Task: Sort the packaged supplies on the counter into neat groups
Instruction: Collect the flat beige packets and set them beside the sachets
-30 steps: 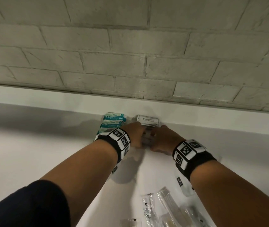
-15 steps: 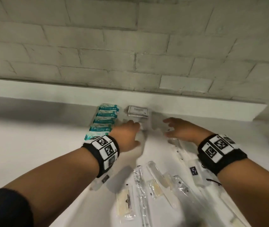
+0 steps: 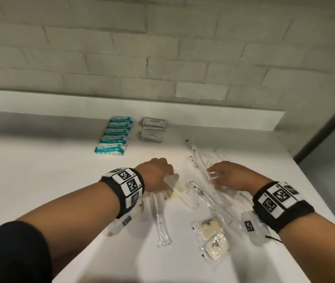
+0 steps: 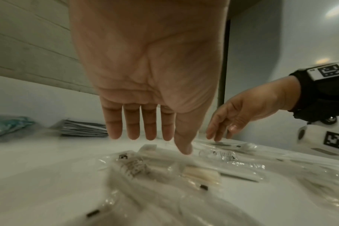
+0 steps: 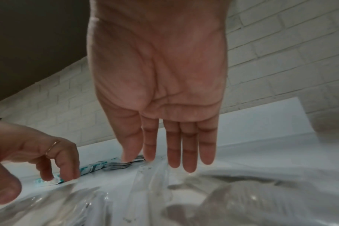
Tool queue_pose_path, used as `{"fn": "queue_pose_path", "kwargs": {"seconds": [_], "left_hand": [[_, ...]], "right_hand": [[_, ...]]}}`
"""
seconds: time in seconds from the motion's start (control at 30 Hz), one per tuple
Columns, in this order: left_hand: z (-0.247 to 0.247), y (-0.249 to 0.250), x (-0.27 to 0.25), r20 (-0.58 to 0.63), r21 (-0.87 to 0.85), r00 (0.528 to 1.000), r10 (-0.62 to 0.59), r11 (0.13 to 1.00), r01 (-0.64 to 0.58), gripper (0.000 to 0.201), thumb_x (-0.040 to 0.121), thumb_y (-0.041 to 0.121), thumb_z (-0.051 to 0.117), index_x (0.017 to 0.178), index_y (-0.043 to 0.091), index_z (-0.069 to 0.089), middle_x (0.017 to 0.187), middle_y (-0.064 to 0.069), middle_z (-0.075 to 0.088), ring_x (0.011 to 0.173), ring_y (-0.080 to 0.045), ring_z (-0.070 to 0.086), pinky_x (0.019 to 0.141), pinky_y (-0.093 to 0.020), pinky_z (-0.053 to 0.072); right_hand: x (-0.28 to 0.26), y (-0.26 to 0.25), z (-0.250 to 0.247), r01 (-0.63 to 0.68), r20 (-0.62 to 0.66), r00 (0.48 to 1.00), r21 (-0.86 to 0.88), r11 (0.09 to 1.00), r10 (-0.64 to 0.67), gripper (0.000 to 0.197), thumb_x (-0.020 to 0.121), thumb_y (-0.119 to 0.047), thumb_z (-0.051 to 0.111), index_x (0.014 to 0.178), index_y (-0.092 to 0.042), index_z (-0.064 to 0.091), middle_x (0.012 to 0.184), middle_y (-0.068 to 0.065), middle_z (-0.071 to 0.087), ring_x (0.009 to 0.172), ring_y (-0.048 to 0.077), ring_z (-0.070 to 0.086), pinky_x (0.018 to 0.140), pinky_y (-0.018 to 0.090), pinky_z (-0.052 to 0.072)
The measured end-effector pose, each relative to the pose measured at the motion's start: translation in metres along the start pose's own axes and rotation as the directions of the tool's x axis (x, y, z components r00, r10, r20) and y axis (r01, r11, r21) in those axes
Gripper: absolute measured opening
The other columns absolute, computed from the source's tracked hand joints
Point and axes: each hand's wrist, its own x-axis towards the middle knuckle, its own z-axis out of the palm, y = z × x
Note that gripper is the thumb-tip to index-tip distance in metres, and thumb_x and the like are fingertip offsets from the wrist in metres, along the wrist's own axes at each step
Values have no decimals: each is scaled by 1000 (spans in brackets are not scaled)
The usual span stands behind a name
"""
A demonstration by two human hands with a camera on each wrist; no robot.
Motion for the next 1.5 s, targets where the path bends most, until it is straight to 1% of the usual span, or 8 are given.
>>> {"fn": "queue_pose_path", "kwargs": {"seconds": [0.13,0.27,0.5,0.8,0.97,1.13,1.3,1.5], "left_hand": [[-2,1,-15,-22,-3,999,-42,999,42,31,87,24,58,118,23,55,118,2,49,111,-18,50,86,-27,41],[-2,9,-24,60,52,990,-124,991,121,20,88,19,52,106,24,58,115,2,51,106,-19,52,84,-28,42],[-2,1,-48,41,21,963,-265,964,264,38,84,3,46,115,24,54,122,0,47,112,-21,49,90,-31,43],[12,-5,-65,-12,-62,866,-499,865,498,44,87,31,59,127,19,45,128,-5,43,113,-25,53,86,-31,43],[20,3,-65,-98,-83,828,-552,833,546,39,87,37,55,120,16,49,123,-7,49,110,-26,54,89,-35,47],[24,16,-63,-38,-129,761,-648,758,639,48,87,39,55,125,12,43,125,-9,49,111,-27,55,85,-35,48],[30,22,-64,38,-119,790,-612,782,612,60,81,34,66,132,15,42,130,-8,44,113,-26,55,89,-33,49],[40,27,-67,-15,-162,815,-579,806,570,58,77,30,72,130,25,49,128,-1,43,111,-23,56,88,-30,47]], "right_hand": [[-18,-3,0,-17,-21,1000,-53,998,15,28,92,-31,58,120,-26,60,118,-5,56,101,12,55,83,23,41],[-22,-21,14,15,23,1000,-194,981,-11,21,90,-35,57,109,-26,62,104,-10,56,94,11,53,80,25,44],[-25,-38,28,36,106,994,-351,936,2,30,85,-39,59,105,-17,55,101,-2,60,83,15,53,64,26,40],[-20,-38,27,80,111,993,-315,946,-47,31,86,-40,61,110,-21,58,107,-4,61,94,15,56,79,27,47],[-3,-20,16,57,-15,998,-298,953,-64,30,90,-36,56,115,-22,59,118,1,57,100,18,58,87,31,49],[14,-7,17,119,-19,991,-343,932,-134,62,89,-30,53,147,-33,30,146,6,32,123,26,47,100,38,44],[15,2,17,235,64,972,-378,895,-228,49,87,-16,57,135,-23,50,123,-2,50,107,19,54,92,32,48],[20,6,12,278,45,960,-259,925,-276,34,87,-27,62,121,-28,65,133,-10,55,119,13,52,102,30,42]]}}
